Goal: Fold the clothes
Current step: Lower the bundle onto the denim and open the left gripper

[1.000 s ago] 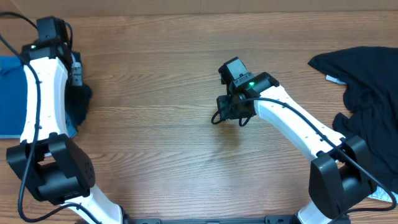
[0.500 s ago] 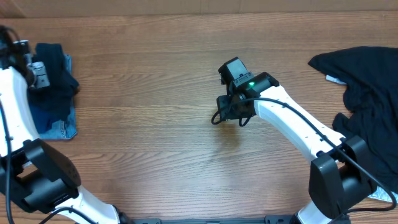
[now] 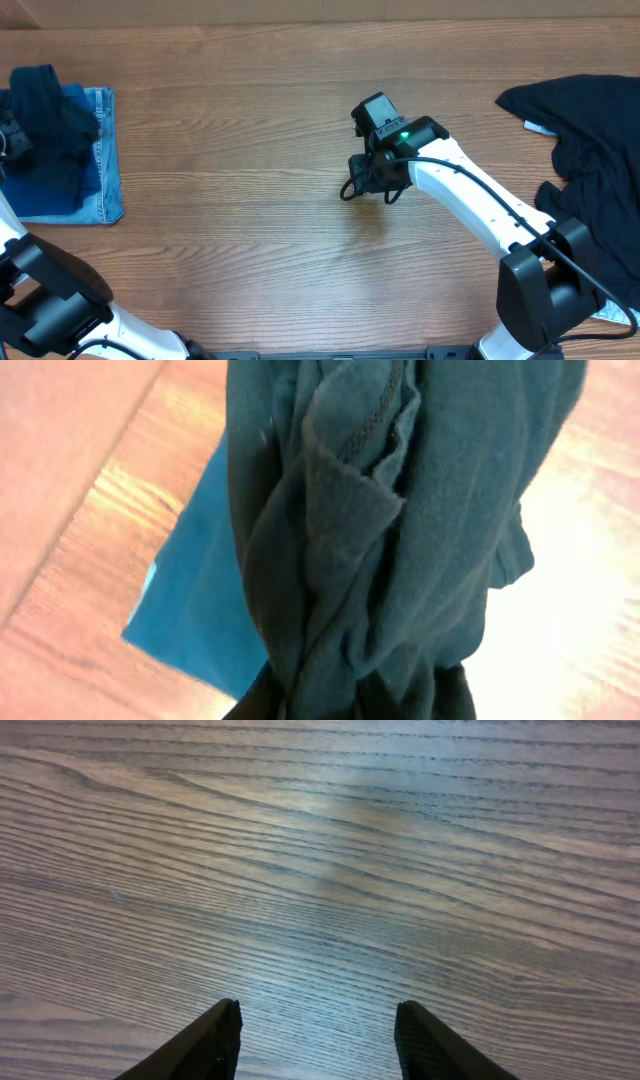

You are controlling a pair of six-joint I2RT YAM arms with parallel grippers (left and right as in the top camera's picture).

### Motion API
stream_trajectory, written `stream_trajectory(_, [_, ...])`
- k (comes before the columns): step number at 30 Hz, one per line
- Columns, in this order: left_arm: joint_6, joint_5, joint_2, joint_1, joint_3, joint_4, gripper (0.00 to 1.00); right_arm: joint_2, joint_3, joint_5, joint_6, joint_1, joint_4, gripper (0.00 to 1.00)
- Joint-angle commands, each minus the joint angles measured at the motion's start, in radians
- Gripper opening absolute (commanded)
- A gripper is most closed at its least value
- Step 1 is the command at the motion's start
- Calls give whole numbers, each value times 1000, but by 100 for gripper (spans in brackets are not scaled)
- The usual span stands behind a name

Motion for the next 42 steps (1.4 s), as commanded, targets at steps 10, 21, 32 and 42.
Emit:
stream_trajectory(10, [-11,24,89,3,34,27,18,-1,-4,0,-2,-3,-6,54])
stream_trajectory(21, [-229,-136,89,47,34,25,100,-1,-4,0,-2,-3,-11,54])
stream_trajectory(32, [-220,152,89,47,34,0,100,-1,-4,-1,-3,-3,-13,55])
stream_trajectory(42, [-167,238,88,-108,34,-96,100,-1,3,0,-32,-3,55,63])
